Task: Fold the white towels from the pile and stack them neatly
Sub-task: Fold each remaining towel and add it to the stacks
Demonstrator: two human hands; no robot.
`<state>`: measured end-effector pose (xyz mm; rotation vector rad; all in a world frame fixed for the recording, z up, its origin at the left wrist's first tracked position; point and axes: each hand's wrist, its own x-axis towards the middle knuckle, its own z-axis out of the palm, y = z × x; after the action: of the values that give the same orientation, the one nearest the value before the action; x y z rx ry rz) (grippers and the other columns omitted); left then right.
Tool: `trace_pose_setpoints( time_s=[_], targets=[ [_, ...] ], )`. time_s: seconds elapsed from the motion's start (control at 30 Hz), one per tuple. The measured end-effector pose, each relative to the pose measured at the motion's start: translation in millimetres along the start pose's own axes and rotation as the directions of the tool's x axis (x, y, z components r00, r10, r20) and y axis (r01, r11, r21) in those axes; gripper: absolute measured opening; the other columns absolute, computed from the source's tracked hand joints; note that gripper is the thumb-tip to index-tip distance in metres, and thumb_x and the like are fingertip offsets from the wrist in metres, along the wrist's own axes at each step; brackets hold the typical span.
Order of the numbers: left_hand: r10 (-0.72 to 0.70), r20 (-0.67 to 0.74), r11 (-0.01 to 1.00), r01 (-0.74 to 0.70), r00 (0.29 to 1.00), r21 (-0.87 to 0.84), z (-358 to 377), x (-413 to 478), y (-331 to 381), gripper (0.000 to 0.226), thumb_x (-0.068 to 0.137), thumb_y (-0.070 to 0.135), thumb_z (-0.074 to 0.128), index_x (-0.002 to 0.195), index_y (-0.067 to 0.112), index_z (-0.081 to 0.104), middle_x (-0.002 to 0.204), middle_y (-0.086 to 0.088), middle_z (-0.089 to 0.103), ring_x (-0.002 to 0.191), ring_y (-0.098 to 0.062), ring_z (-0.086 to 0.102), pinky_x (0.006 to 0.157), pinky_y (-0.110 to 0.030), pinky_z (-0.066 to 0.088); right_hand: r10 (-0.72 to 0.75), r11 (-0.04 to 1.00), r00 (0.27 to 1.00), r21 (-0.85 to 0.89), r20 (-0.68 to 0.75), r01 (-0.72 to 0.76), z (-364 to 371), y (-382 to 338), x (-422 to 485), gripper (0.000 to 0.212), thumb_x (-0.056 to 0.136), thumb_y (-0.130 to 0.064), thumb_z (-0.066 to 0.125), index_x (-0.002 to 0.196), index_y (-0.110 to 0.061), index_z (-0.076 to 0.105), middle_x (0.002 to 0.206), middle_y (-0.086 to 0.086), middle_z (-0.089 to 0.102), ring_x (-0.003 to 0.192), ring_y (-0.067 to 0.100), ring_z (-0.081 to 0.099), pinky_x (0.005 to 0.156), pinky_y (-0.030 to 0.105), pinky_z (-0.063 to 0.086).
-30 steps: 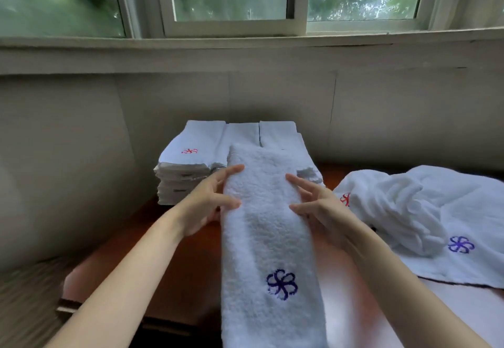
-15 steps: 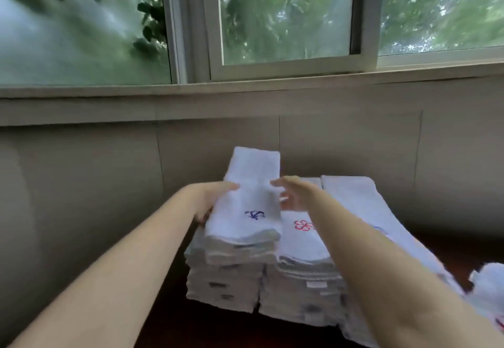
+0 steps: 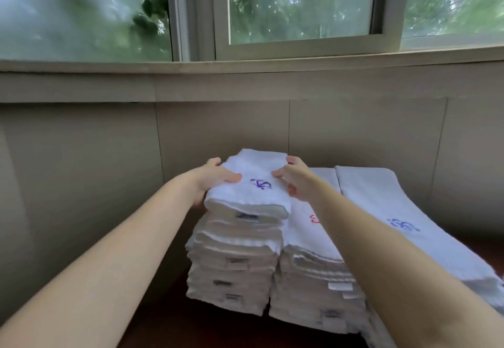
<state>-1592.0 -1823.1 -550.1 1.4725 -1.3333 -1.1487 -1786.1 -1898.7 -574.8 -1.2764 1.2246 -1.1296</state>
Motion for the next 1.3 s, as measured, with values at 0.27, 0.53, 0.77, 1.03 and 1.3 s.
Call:
trace_pose_setpoints(
  time_s=[0.27,0.53,0.77,1.03,1.3],
  targets=[
    [-0.143,0.172,0.989,0.133,0.975,0.067,-6.6,-5.3,-22.4,0.069,0.086,0.018,0.068,0.144,0.033,0.033,0.133,-0.003,0.054,0.105,-0.024,0.062,0.077,-0.036,0.056,0.111,0.979,0.993,0.167,0.034,-0.115,7.6,16.7,22.3,0.028,0.085,-0.035,0.066,0.098,-0.010,0.066,0.080,0.005,0.071,0.065,0.023,0.069,0.049,0.028,0.051],
    [-0.051,0.118,0.999,0.050,0.992,0.015,-16.5,5.4,-30.9,0.085,0.086,0.013,0.066,0.150,0.038,0.015,0.123,0.004,0.052,0.083,-0.014,0.054,0.071,-0.025,0.045,-0.208,0.969,0.943,-0.184,-0.260,0.163,23.7,23.3,56.1,0.072,0.084,-0.011,0.059,0.146,-0.019,0.023,0.133,0.006,0.048,0.112,0.024,0.053,0.092,0.034,0.047],
    [-0.153,0.281,0.977,0.103,0.947,0.187,-18.0,-14.3,-22.5,0.044,0.086,0.016,0.066,0.123,0.035,0.051,0.114,0.000,0.065,0.087,-0.016,0.065,0.065,-0.028,0.055,0.065,0.946,0.962,-0.292,-0.264,-0.144,28.9,4.7,24.2,0.077,0.084,-0.027,0.063,0.141,-0.012,0.014,0.122,0.013,0.051,0.102,0.033,0.058,0.086,0.044,0.051],
    [-0.114,0.347,0.992,0.090,0.931,0.083,-13.7,-44.4,-28.9,0.080,0.085,-0.006,0.047,0.137,0.052,0.034,0.127,0.019,0.054,0.097,-0.008,0.064,0.063,-0.019,0.052,-0.009,0.834,0.990,-0.548,-0.141,-0.071,34.0,9.1,-37.4,0.067,0.095,-0.029,0.051,0.149,-0.020,0.013,0.141,0.018,0.033,0.123,0.035,0.043,0.090,0.036,0.043],
    [0.083,0.134,0.220,-0.149,0.988,0.964,21.0,-73.0,-34.6,0.094,0.076,0.034,0.065,0.152,0.028,0.011,0.158,-0.005,-0.021,0.146,-0.024,-0.015,0.118,-0.045,0.004,-0.218,0.435,0.970,-0.879,0.109,0.196,46.1,25.3,-62.5,0.046,0.098,-0.042,0.035,0.132,-0.012,0.038,0.141,0.013,0.035,0.129,0.034,0.032,0.102,0.047,0.030]
  ],
)
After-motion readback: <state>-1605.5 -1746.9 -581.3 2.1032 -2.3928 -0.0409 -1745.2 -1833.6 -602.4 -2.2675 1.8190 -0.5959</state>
